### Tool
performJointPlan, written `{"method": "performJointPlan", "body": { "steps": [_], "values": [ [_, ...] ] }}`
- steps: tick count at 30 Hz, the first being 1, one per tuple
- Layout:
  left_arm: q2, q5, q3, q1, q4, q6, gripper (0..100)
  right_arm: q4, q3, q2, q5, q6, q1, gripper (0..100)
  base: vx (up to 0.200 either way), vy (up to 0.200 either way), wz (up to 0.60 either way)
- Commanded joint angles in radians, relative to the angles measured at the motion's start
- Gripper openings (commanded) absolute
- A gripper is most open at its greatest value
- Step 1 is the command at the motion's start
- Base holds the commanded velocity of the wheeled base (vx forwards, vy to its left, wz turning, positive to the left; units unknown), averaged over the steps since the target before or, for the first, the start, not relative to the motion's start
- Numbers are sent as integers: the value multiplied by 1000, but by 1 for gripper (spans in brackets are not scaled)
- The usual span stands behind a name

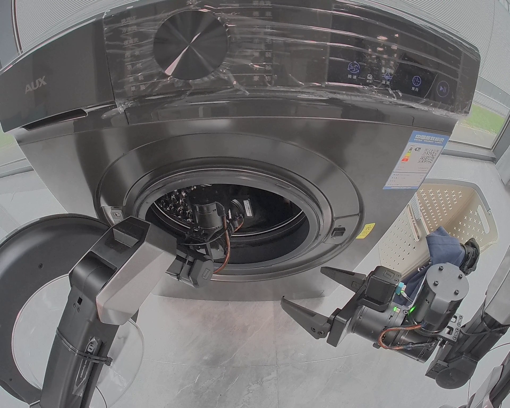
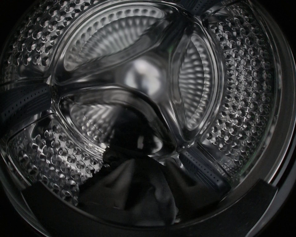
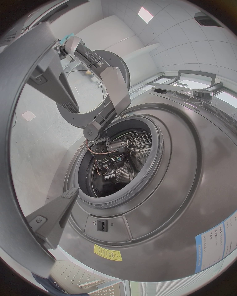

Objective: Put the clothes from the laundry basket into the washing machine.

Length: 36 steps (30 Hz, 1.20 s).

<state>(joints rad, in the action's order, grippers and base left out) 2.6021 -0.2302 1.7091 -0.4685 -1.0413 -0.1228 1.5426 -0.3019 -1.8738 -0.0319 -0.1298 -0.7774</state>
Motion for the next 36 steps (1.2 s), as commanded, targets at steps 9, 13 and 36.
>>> {"method": "performJointPlan", "body": {
  "steps": [9,13,36],
  "values": [
    [-235,0,-407,-96,18,-15,100,1,1,-2,0,-1,0,100,0,0,0],
    [-375,40,-622,-144,-40,2,100,1,10,2,-2,-1,0,100,0,0,0],
    [-1180,86,-1501,-364,-168,6,100,-15,299,306,4,2,38,100,-17,0,0]
  ]
}}
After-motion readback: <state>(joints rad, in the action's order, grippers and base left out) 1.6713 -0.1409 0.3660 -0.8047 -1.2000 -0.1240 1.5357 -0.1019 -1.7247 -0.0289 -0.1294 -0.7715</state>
